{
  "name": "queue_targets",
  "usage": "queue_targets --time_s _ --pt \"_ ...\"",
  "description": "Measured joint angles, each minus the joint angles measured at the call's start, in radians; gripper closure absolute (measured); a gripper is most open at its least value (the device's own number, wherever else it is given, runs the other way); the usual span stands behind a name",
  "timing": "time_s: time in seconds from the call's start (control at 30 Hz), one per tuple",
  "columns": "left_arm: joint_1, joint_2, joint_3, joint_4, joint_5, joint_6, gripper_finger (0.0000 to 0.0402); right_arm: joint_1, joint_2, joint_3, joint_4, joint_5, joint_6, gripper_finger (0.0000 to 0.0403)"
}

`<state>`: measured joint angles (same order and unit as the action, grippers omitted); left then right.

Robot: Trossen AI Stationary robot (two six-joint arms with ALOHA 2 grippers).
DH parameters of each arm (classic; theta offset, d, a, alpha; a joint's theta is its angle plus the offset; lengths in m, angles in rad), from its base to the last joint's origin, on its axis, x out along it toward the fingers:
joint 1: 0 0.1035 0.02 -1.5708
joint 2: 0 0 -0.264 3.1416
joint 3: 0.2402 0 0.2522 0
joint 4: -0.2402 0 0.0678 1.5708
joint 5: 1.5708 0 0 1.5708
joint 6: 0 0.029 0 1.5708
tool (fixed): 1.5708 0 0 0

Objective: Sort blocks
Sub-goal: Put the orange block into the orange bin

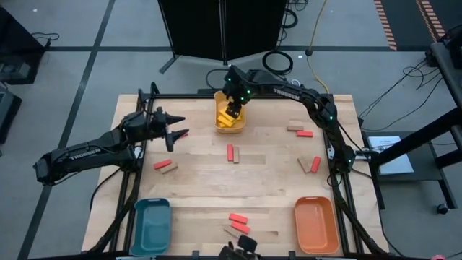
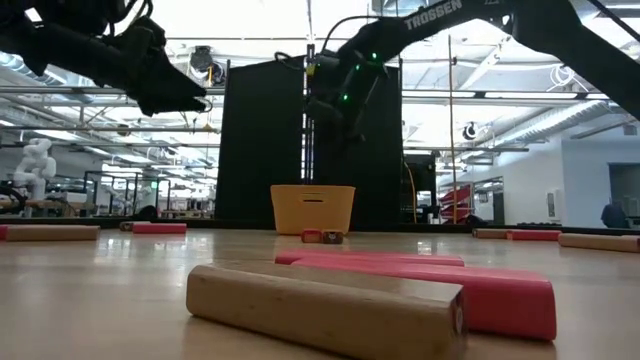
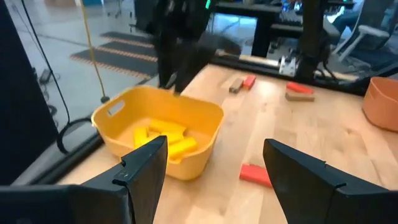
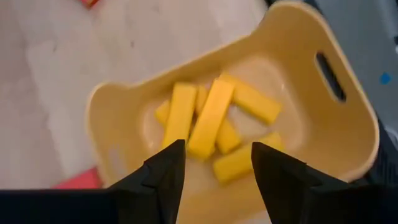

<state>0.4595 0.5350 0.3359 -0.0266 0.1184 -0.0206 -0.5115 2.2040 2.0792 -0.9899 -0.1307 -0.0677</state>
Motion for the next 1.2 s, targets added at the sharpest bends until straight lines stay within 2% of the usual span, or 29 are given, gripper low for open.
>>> queue_targets --time_s 0.17,0.37,0.57,0.7,0.8,0.93,1.07,1.2 --pt "0.0 0.0 0.011 -0.031 0.0 0.001 0.0139 0.021 -0.001 0.072 -0.244 -0.001 0.0 0.0229" --pt "0.0 0.009 0.151 -0.192 -0.005 0.009 0.0139 0.058 -0.006 0.078 -0.49 -0.001 0.004 0.0229" --pt "-0.001 0.041 0.247 -0.298 -0.005 0.004 0.0139 0.121 -0.008 0.078 -0.581 0.0 0.007 0.0229" --pt "-0.03 0.084 0.281 -0.392 -0.008 -0.024 0.0139 0.168 -0.061 0.038 -0.583 0.003 0.015 0.0229" --pt "-0.079 0.133 0.308 -0.464 -0.022 -0.04 0.0139 0.197 -0.152 -0.032 -0.577 0.029 0.014 0.0229" --pt "-0.159 0.215 0.335 -0.504 -0.069 -0.055 0.0139 0.237 -0.307 -0.168 -0.55 0.133 0.103 0.0229" --pt "-0.23 0.3 0.343 -0.482 -0.097 -0.06 0.0139 0.277 -0.498 -0.378 -0.435 0.188 0.224 0.0229" --pt "-0.283 0.382 0.343 -0.431 -0.105 -0.042 0.014 0.327 -0.687 -0.619 -0.333 0.187 0.385 0.0229"
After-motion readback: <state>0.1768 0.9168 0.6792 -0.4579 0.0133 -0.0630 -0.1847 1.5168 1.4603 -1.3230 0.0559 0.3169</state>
